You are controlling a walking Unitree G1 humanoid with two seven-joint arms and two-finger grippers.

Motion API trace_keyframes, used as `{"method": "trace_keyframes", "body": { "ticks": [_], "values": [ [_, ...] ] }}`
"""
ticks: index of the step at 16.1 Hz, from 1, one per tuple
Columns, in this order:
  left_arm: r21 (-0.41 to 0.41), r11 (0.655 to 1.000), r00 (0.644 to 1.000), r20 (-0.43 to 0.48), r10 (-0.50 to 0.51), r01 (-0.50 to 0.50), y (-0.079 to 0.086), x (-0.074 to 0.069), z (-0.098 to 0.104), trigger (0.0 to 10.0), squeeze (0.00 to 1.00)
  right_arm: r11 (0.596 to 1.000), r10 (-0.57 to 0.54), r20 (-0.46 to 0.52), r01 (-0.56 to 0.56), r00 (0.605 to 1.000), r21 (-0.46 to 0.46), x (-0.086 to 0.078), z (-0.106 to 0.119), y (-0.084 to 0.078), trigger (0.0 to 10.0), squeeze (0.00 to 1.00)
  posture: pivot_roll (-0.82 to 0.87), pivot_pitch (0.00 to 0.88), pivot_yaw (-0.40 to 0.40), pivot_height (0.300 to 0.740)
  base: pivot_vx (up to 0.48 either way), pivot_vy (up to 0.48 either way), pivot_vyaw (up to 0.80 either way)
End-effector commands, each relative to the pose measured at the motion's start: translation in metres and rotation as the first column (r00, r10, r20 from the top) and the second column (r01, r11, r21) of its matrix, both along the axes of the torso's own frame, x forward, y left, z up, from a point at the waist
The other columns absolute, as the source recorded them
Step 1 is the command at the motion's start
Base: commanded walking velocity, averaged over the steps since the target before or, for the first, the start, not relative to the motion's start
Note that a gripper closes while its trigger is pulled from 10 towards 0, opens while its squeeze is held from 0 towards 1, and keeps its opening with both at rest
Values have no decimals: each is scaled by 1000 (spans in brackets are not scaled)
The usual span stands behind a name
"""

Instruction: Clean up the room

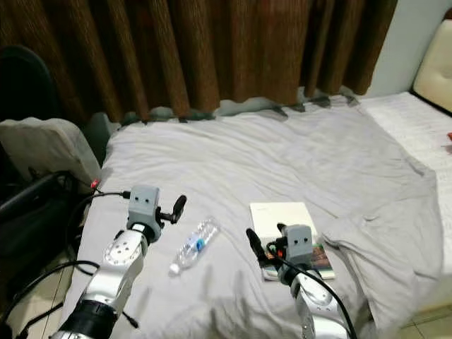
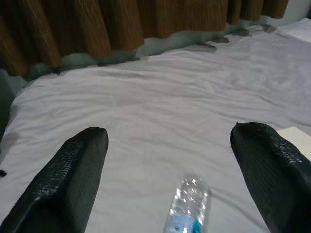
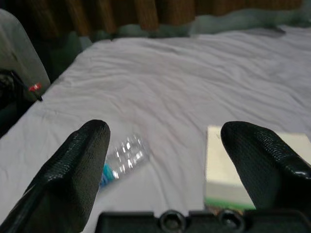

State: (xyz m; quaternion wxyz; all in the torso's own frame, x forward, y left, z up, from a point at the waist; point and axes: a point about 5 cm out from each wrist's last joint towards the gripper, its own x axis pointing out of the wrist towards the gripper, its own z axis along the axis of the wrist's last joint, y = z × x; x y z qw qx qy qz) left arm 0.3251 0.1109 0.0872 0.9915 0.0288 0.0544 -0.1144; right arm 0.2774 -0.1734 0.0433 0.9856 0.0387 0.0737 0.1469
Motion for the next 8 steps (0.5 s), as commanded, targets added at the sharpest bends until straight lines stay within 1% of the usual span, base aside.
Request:
{"method": "trace_keyframes", "body": {
  "ticks": [1,2,3,4,5,6,7,8],
  "values": [
    [30,999,996,-80,-41,44,-6,1,-10,10000,0,999,35,-15,-34,999,19,-3,-2,12,10000,0,-35,54,27,740,480,0,0],
    [110,987,980,-174,-95,115,-20,2,-23,10000,0,998,53,-30,-52,998,17,-7,-3,14,10000,0,-39,84,26,740,0,0,0],
    [199,965,962,-244,-122,173,-28,3,-33,10000,0,997,73,-47,-73,996,11,-12,-6,16,10000,0,-49,111,32,740,0,0,0],
    [221,954,954,-264,-142,203,-33,8,-33,10000,0,996,83,-65,-85,994,-23,-16,-10,15,10000,0,-79,128,47,740,0,0,0],
    [253,944,958,-242,-152,214,-35,18,-23,10000,0,994,96,-79,-99,992,-36,-20,-12,14,10000,0,-101,136,68,740,0,0,0],
    [236,950,970,-174,-168,206,-37,25,-8,10000,0,994,88,-87,-92,992,-54,-23,-13,10,10000,0,-113,132,75,740,0,0,0],
    [208,959,975,-144,-167,195,-36,28,-2,10000,0,995,75,-87,-80,993,-58,-24,-13,8,10000,0,-118,134,78,740,0,0,0],
    [160,975,985,-92,-143,156,-31,31,5,10000,0,999,33,-69,-35,997,-40,-24,-8,5,10000,0,-127,129,83,740,0,-480,0]
  ]
}}
